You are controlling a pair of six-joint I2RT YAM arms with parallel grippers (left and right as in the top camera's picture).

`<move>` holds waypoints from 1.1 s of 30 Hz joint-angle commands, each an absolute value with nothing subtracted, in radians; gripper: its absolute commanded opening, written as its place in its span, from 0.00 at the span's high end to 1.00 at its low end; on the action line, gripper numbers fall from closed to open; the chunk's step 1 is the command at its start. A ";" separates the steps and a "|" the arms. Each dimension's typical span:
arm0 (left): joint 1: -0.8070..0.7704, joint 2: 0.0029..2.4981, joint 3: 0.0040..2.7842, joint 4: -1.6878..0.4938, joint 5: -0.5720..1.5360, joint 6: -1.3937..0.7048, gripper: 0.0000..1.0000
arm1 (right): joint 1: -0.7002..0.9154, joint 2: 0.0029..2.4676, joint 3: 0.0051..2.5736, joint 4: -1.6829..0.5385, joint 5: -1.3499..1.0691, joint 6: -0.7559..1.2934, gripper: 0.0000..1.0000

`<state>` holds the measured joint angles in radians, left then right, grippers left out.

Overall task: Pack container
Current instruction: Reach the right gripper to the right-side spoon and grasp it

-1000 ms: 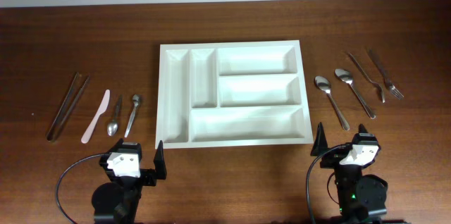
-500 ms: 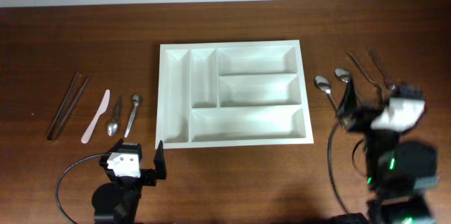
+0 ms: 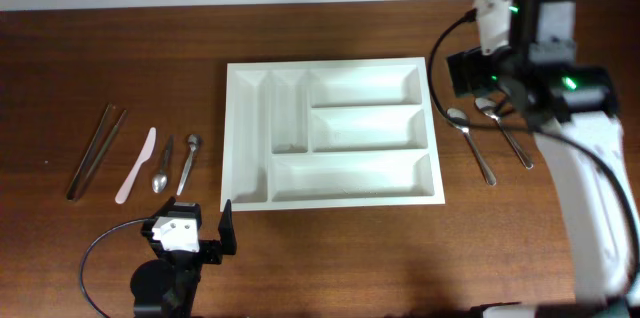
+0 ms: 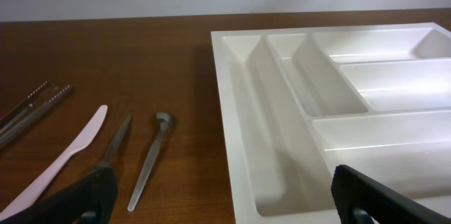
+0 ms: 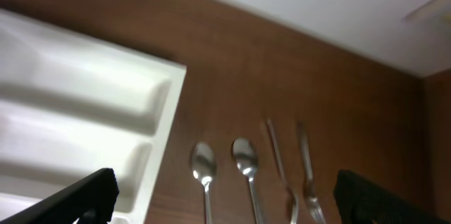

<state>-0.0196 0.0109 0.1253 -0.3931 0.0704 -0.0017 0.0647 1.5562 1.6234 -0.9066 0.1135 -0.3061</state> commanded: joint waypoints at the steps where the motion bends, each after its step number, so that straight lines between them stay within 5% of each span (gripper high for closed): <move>1: -0.023 0.006 0.118 -0.390 0.063 -0.007 0.01 | 0.057 1.651 1.650 -0.910 0.106 -0.336 0.01; 8: -0.023 0.006 0.118 -0.390 0.063 -0.007 0.01 | 0.028 1.798 1.649 -1.012 0.244 -0.337 0.01; 14: -0.023 0.006 0.118 -0.390 0.063 -0.007 0.01 | -0.084 1.842 1.644 -1.026 0.055 -0.337 0.02; 25: -0.023 0.006 0.118 -0.390 0.063 -0.007 0.01 | -0.170 1.891 1.595 -1.016 -0.125 -0.485 0.41; 33: -0.023 0.006 0.118 -0.390 0.063 -0.007 0.01 | -0.171 2.057 1.593 -1.013 -0.180 -0.505 0.52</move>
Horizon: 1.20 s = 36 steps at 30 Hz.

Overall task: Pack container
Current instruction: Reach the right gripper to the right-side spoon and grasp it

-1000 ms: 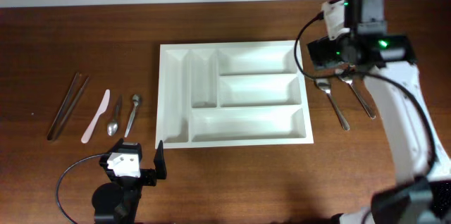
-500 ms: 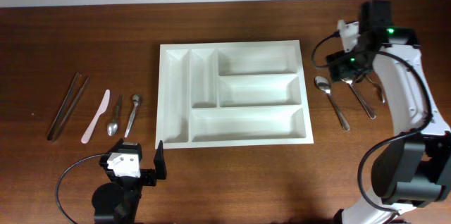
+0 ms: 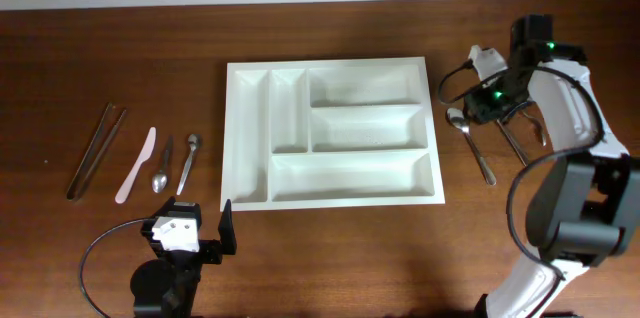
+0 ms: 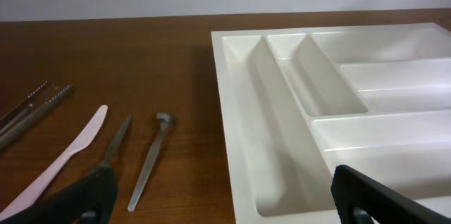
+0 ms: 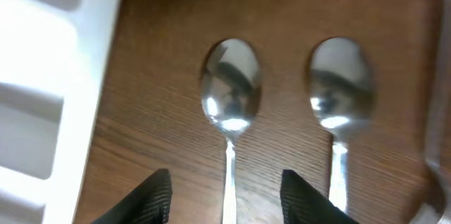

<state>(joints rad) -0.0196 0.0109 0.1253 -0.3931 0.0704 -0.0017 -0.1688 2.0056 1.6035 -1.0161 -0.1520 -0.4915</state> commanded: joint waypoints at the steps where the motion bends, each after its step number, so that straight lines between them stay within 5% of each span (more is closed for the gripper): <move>1: -0.023 0.006 0.118 -0.390 0.063 -0.007 0.01 | -0.171 2.079 1.593 -1.013 -0.180 -0.506 0.53; 12: -0.023 0.006 0.118 -0.390 0.063 -0.007 0.01 | -0.171 2.167 1.592 -0.976 -0.179 -0.519 0.65; 23: -0.023 0.006 0.118 -0.390 0.063 -0.007 0.01 | -0.171 2.168 1.490 -0.884 -0.169 -0.520 0.66; 24: -0.023 0.006 0.118 -0.390 0.063 -0.007 0.01 | -0.171 2.168 1.488 -0.883 -0.169 -0.520 0.70; 25: -0.023 0.006 0.118 -0.390 0.063 -0.007 0.01 | -0.171 2.168 1.485 -0.881 -0.169 -0.520 0.90; 26: -0.023 0.006 0.118 -0.390 0.063 -0.007 0.01 | -0.171 2.168 1.485 -0.881 -0.169 -0.520 0.96; 36: -0.023 0.006 0.118 -0.390 0.063 -0.007 0.01 | -0.170 2.130 1.753 -1.040 -0.174 -0.516 0.96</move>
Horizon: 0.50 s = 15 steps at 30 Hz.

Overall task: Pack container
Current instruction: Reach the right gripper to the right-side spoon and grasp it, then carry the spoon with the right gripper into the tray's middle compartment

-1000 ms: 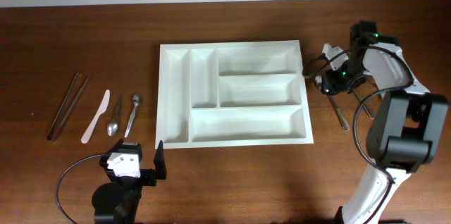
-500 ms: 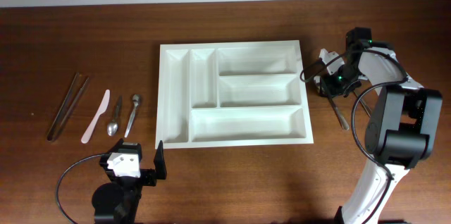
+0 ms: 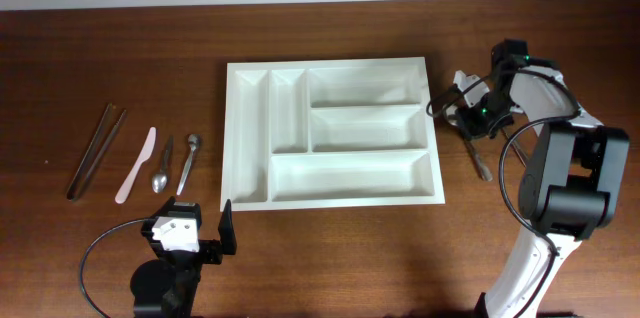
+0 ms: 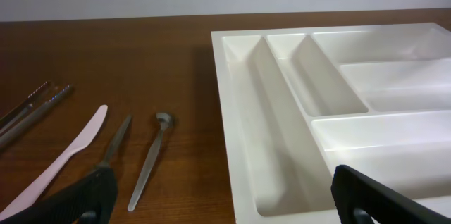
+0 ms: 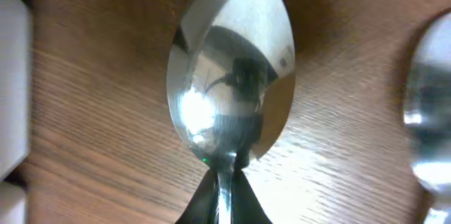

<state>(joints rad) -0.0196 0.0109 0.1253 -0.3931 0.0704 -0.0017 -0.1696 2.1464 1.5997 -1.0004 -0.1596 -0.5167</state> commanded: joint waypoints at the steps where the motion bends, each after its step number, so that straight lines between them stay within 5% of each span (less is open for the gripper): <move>1: -0.023 0.006 0.118 -0.390 0.063 -0.007 0.01 | -0.170 2.127 1.820 -1.079 -0.174 -0.516 0.96; 6: -0.023 0.006 0.118 -0.390 0.063 -0.007 0.01 | -0.160 2.127 2.139 -1.257 -0.276 -0.563 0.96; 15: -0.023 0.006 0.118 -0.390 0.063 -0.007 0.01 | 0.014 2.129 2.242 -1.525 -0.609 -1.139 0.96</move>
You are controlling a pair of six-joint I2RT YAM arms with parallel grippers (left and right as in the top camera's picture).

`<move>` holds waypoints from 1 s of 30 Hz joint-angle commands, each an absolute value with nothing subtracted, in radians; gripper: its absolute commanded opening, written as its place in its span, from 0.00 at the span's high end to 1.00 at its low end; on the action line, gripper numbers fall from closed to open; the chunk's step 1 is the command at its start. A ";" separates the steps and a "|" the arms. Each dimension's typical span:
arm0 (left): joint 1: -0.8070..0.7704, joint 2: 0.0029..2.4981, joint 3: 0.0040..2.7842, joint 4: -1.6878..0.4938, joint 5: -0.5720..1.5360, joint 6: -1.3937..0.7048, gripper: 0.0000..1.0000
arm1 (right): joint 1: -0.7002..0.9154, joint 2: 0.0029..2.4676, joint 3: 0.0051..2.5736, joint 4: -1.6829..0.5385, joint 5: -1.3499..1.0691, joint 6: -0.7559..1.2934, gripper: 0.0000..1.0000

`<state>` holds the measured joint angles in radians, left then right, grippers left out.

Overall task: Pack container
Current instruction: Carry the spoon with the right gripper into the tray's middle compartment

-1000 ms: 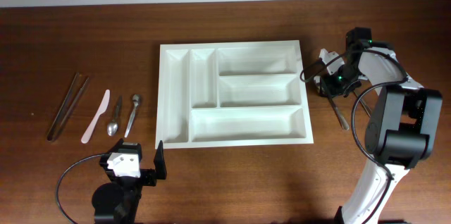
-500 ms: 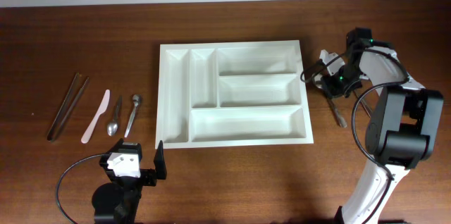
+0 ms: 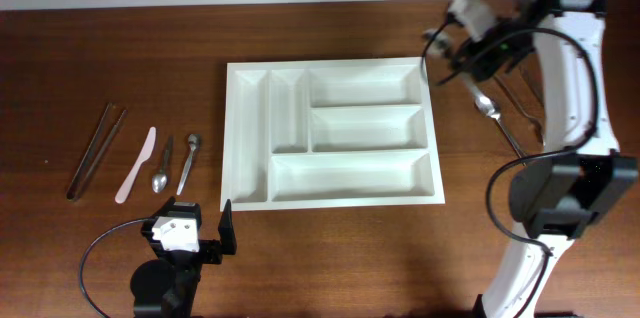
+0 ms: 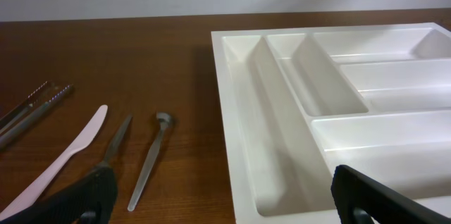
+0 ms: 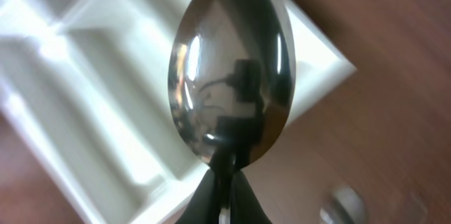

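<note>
The white cutlery tray (image 3: 232,138) lies mid-table, also in the left wrist view (image 4: 227,111) and behind the spoon in the right wrist view (image 5: 328,58). My right gripper (image 3: 447,56) (image 5: 224,178) is shut on the neck of a steel spoon (image 5: 229,69), held in the air by the tray's far right corner. My left gripper (image 3: 190,243) (image 4: 225,206) rests open near the front edge, nothing between its fingers. Left of the tray lie tongs (image 3: 95,148), a pink knife (image 3: 135,165), a small spoon (image 3: 162,170) and another steel utensil (image 3: 188,163).
Right of the tray a second spoon (image 3: 490,110) lies on the wood, with forks (image 3: 530,98) beyond it under the right arm. The tray's compartments hold nothing. A black cable loops on the table by the left arm's base.
My right gripper, then shut on the spoon's neck down on the table right of the tray, now holds that spoon lifted off the wood at the tray's far right corner.
My right gripper first hung open high over the spoons and forks right of the tray. Then it was low over the left spoon, fingers apart. Then it was shut on that spoon's neck, and now holds it raised. The left arm stayed still.
</note>
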<state>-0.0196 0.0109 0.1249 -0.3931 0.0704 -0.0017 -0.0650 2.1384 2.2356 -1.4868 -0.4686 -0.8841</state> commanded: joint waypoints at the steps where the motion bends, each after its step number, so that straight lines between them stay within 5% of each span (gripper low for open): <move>1: -0.023 0.006 0.118 -0.390 0.063 -0.007 0.01 | 0.045 2.129 2.237 -1.541 -0.607 -1.189 0.96; 12: -0.023 0.006 0.118 -0.390 0.063 -0.007 0.01 | 0.265 2.139 2.141 -1.477 -0.459 -1.383 0.96; 27: -0.023 0.006 0.118 -0.390 0.063 -0.007 0.01 | 0.274 2.152 1.793 -1.182 -0.429 -1.359 0.95; 28: -0.023 0.006 0.118 -0.390 0.063 -0.007 0.01 | 0.274 2.152 1.789 -1.177 -0.429 -1.345 0.82; 29: -0.023 0.006 0.118 -0.390 0.063 -0.007 0.01 | 0.273 2.152 1.788 -1.173 -0.429 -1.318 0.44; 30: -0.023 0.006 0.118 -0.390 0.063 -0.007 0.01 | 0.273 2.152 1.788 -1.170 -0.429 -1.301 0.31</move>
<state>-0.0196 0.0109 0.1249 -0.3931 0.0704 -0.0017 0.2756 2.1479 1.7947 -1.1797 -0.4255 -1.3464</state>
